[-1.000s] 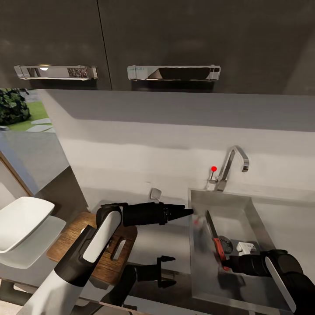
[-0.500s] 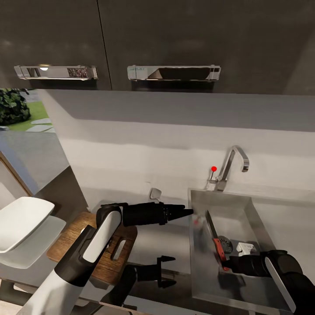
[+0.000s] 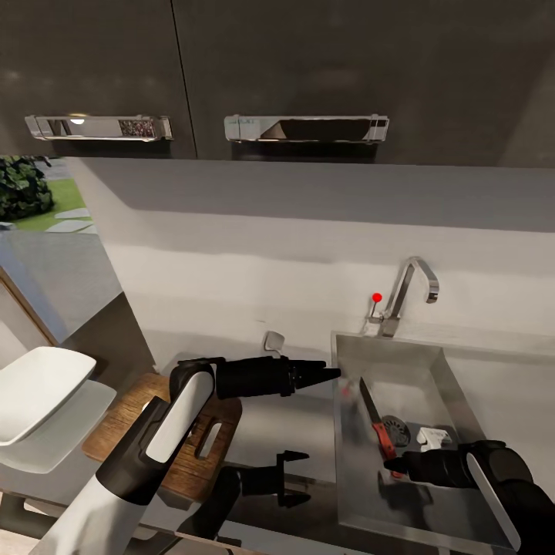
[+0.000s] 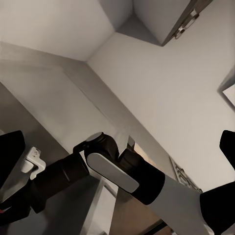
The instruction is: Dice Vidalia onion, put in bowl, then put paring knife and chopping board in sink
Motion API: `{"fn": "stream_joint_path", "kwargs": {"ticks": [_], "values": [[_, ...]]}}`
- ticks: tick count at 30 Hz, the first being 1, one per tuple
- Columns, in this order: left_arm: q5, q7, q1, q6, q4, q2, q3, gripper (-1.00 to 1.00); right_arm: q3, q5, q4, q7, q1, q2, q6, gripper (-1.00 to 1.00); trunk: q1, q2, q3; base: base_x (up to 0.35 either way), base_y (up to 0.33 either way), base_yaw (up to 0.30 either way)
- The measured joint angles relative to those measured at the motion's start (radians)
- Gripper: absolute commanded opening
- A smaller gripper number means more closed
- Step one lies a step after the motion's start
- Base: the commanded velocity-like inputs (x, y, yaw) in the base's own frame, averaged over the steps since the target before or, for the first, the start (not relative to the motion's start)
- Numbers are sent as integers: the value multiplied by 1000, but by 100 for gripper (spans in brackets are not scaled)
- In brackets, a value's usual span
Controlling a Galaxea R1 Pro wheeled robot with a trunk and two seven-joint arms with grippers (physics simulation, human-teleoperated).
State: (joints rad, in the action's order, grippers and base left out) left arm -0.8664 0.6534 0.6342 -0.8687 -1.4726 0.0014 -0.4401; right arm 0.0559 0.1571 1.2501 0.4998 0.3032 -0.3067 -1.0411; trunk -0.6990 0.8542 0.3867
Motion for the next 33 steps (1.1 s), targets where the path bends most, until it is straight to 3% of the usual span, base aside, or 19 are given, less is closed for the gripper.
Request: {"fn": "stream_joint_path", "kwargs": {"ticks": [14,24,27,33], "values": [[0,0,0,0,0,0,0,100,1,3,20,5,0,-3,0,100,0,0,0,0,0,0],[0,0,0,0,0,0,0,100,5,25,236,66,-66,-31,0,100,0,0,0,0,0,0],[0,0,0,0,0,0,0,100,5,54,255,108,-70,-57,0,100,0,0,0,0,0,0],[0,0,-1,0,0,-2,0,100,5,172,264,146,-72,-126,-2,100,0,0,0,0,6,0]]}}
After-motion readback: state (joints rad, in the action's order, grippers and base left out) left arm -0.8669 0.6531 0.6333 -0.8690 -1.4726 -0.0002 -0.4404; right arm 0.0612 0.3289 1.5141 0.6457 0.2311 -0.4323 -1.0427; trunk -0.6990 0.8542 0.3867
